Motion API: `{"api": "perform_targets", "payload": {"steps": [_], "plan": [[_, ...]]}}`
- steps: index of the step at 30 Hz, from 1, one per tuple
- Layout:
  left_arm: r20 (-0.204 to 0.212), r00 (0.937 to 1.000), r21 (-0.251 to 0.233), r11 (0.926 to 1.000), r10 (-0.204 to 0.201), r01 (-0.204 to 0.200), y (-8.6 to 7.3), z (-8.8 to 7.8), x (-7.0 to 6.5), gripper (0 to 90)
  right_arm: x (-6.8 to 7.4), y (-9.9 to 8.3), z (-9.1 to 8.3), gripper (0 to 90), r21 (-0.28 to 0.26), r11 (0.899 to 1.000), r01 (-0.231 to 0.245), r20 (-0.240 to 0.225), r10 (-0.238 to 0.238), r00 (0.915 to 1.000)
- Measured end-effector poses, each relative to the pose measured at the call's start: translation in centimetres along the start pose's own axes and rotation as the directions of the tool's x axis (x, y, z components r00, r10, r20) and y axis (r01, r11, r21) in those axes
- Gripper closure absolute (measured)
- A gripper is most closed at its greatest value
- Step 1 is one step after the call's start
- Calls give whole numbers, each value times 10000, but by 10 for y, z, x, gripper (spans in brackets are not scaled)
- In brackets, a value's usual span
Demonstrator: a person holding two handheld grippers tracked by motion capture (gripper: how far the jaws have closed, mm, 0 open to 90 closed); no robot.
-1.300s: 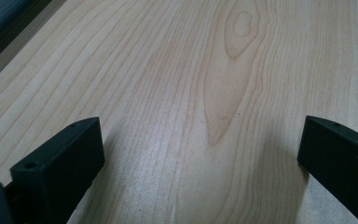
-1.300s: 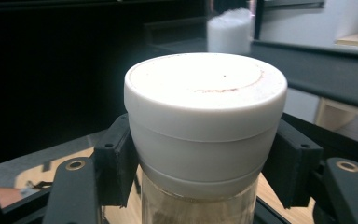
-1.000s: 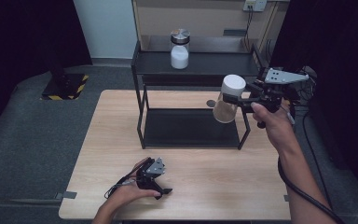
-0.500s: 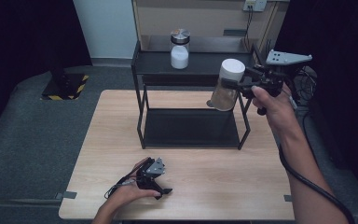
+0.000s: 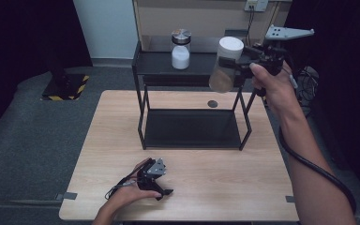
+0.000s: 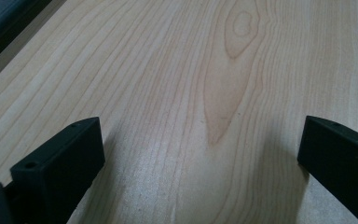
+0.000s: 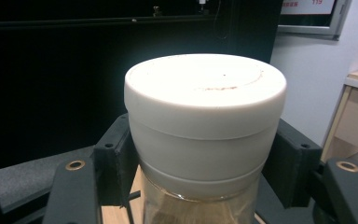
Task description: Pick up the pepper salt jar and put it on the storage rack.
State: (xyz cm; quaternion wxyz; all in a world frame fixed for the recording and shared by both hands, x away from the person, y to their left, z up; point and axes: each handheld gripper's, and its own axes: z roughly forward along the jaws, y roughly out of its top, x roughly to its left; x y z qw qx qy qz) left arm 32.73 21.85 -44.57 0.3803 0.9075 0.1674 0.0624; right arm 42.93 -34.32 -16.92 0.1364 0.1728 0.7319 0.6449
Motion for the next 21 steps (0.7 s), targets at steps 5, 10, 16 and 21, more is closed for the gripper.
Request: {"api": "perform_targets", "payload": {"steps": [5,10,16,21], "plan": [[15,10000,5,10000,20,-20,0,0,0,0,-7,10,7,356,36,10000,76,235,-77,9997],[15,10000,-5,10000,10,-10,0,0,0,0,-15,17,14,357,81,10000,51,445,-55,9990],[9,10000,-4,10000,14,-14,0,0,0,0,-24,19,25,356,178,9998,-12,692,0,9976],[7,10000,-5,10000,18,-18,0,0,0,0,-29,19,35,356,269,9996,-122,879,98,9961]]}}
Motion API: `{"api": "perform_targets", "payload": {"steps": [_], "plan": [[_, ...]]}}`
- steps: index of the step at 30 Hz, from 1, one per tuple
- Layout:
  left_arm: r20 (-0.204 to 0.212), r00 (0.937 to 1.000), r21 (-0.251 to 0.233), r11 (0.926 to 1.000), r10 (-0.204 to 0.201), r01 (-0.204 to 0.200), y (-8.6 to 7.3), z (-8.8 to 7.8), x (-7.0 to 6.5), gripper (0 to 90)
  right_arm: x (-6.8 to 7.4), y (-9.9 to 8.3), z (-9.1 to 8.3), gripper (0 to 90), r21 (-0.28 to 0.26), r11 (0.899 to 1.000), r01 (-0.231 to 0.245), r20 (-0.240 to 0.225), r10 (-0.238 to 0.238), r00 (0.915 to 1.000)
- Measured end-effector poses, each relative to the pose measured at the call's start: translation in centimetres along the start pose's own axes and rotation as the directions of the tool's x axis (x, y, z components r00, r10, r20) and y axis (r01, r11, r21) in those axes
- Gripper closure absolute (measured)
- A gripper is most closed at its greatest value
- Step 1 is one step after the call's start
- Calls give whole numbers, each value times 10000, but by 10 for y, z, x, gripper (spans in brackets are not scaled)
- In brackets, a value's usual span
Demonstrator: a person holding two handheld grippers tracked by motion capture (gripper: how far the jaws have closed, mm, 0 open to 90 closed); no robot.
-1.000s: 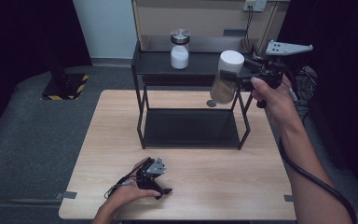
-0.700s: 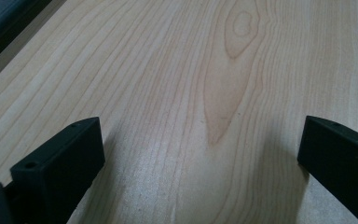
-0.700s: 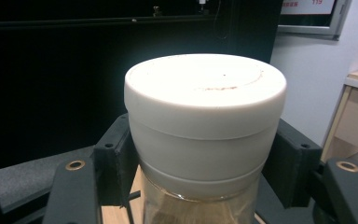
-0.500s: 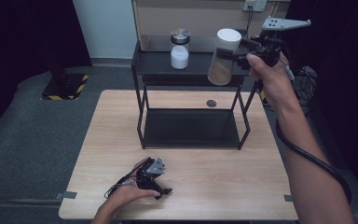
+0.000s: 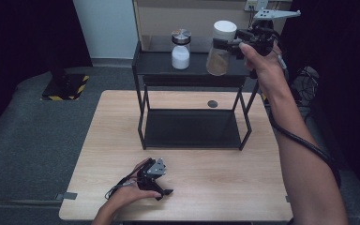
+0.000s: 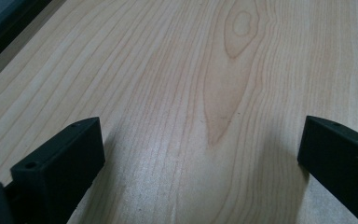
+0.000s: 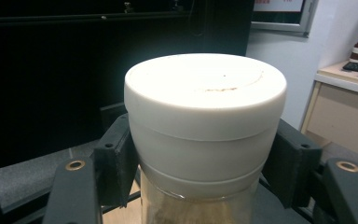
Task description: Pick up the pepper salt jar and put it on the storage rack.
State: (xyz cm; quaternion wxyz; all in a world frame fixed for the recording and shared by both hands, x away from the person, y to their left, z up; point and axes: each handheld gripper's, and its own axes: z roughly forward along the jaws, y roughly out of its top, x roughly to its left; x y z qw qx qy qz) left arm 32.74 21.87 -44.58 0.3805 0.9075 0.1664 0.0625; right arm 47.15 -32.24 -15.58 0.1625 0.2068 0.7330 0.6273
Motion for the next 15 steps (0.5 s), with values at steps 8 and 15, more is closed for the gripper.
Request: {"api": "perform_targets", "payload": {"steps": [8,15], "plan": [[19,10000,33,10000,67,-67,0,-1,0,0,-6,0,11,356,94,9999,-86,248,83,9997],[34,10000,26,10000,49,-49,0,-1,0,0,-8,-1,20,356,308,9995,-60,478,46,9988]]}}
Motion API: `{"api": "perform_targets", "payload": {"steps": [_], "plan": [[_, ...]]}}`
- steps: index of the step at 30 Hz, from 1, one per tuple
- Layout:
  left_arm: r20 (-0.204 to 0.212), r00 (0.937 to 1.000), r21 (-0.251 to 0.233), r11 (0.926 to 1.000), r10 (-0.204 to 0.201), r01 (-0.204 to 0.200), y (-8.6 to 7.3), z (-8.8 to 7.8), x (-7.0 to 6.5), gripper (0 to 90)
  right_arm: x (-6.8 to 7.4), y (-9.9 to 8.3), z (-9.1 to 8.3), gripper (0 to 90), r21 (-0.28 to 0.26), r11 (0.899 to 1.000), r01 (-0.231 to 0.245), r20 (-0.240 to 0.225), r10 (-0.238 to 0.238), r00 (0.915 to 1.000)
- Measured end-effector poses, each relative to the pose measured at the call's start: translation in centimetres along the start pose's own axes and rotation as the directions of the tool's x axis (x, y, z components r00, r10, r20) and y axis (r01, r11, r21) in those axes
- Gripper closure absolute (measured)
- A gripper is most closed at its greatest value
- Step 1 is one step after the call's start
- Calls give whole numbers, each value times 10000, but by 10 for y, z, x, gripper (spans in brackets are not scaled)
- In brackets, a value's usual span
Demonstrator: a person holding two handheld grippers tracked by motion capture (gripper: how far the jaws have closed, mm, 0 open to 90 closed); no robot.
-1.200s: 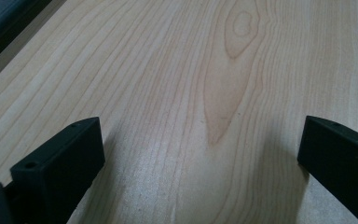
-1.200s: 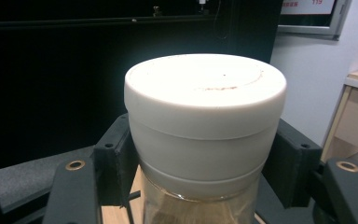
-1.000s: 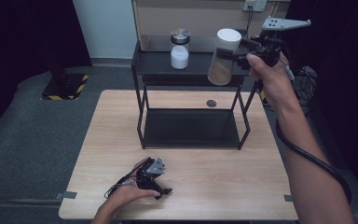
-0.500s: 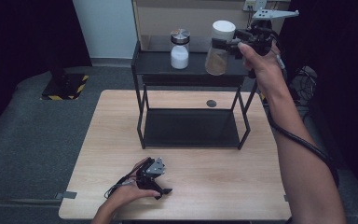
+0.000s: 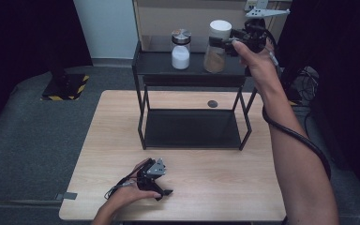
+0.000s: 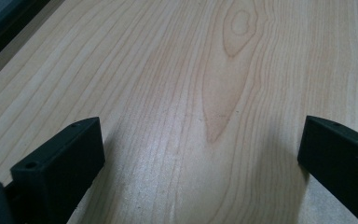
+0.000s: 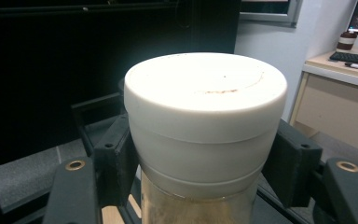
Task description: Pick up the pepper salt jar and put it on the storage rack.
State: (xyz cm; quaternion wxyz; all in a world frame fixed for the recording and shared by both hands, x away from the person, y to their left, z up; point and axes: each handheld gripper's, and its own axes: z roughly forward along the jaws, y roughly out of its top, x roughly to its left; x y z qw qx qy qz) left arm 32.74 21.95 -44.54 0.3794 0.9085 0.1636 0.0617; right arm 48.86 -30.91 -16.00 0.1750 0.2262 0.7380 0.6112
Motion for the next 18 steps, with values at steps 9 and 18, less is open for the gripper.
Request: {"api": "perform_targets", "payload": {"steps": [9,18], "plan": [[5,10000,-11,10000,-6,6,0,0,0,0,-2,-3,7,356,144,9999,-94,163,91,9998],[-2,10000,1,10000,4,-4,0,0,0,0,-3,-10,5,356,-65,9999,-113,202,114,9997]]}}
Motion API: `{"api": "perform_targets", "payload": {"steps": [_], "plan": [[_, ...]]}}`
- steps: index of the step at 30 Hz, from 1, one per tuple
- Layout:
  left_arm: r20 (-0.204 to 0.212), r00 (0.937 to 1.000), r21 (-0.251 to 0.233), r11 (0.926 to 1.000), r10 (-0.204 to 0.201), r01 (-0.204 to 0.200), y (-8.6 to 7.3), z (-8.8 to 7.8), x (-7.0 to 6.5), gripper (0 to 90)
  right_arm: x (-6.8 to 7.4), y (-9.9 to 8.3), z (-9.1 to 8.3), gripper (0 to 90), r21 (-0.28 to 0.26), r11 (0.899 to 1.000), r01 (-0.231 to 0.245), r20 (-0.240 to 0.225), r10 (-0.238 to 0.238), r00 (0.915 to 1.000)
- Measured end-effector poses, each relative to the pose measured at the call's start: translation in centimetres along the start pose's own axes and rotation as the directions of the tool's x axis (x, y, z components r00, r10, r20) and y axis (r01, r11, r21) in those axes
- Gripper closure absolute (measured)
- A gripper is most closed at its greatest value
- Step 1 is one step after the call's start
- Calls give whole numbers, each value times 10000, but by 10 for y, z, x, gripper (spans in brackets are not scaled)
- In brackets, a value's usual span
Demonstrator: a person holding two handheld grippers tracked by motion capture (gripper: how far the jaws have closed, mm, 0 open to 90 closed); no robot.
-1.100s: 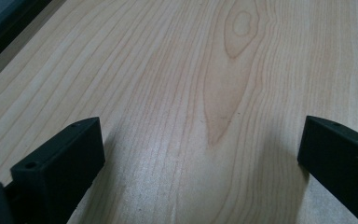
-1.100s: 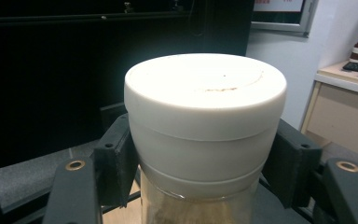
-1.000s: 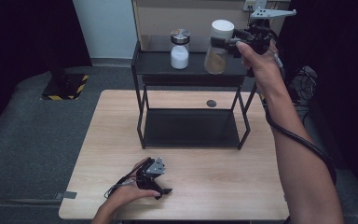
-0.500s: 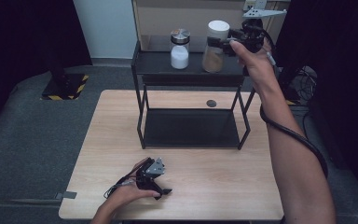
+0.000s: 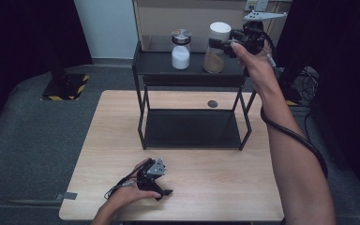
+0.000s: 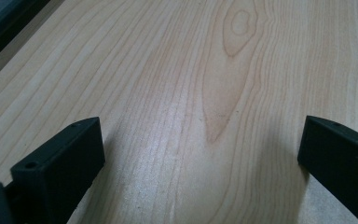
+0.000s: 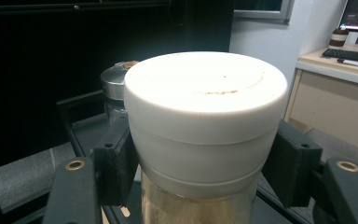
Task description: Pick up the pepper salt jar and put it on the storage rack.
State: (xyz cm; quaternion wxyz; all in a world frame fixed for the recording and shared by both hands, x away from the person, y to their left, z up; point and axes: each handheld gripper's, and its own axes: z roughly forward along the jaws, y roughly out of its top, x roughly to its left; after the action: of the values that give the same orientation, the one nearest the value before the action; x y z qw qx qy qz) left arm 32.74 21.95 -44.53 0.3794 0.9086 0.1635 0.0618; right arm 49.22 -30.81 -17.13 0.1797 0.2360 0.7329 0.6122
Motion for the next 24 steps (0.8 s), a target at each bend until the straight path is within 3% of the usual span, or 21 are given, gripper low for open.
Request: {"api": "perform_targets", "payload": {"steps": [19,24], "plan": [[-7,10000,-13,10000,-8,8,-1,0,0,0,5,-6,1,346,-189,9998,60,146,-57,9999],[-7,10000,-10,10000,-5,5,-1,0,0,0,4,-6,-1,279,-190,9998,-14,214,19,9998]]}}
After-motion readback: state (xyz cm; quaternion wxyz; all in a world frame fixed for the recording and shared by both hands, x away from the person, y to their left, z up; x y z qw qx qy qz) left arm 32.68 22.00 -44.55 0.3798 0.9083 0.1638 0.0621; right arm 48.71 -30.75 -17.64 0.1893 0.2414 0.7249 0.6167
